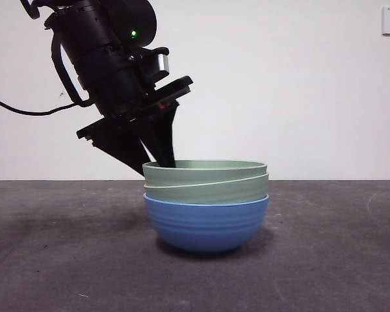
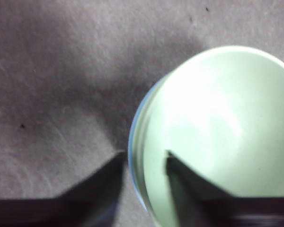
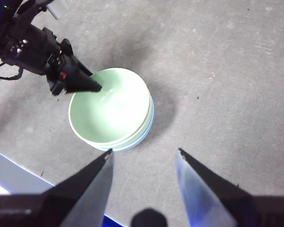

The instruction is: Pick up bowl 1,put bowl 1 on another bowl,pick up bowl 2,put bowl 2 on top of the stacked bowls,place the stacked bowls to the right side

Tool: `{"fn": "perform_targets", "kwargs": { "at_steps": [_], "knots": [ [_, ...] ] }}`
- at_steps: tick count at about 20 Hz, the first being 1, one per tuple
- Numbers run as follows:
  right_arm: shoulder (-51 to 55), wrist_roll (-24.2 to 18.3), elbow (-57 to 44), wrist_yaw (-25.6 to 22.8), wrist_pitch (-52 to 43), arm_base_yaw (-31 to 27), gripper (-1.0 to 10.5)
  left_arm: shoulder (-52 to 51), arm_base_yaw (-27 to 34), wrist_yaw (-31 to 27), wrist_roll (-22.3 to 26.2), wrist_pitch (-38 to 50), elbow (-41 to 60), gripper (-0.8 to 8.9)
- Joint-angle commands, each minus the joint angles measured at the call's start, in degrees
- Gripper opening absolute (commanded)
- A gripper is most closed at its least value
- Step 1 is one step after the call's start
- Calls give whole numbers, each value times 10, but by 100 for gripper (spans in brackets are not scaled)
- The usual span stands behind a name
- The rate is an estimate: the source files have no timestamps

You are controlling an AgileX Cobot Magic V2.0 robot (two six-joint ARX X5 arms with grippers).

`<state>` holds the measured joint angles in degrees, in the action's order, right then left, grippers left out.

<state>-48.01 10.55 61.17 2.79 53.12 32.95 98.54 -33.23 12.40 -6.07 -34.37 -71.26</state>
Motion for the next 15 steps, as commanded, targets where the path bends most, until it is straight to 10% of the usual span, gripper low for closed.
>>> {"fn": "perform_targets", "kwargs": {
  "at_steps": [1, 15],
  "knots": [
    [0, 4, 0, -2, -1, 1, 222, 3, -3, 5, 0, -6, -4, 288],
    [-176, 14, 0, 12, -67, 0, 485, -54, -2, 11, 60, -325, -288, 287]
  ]
}}
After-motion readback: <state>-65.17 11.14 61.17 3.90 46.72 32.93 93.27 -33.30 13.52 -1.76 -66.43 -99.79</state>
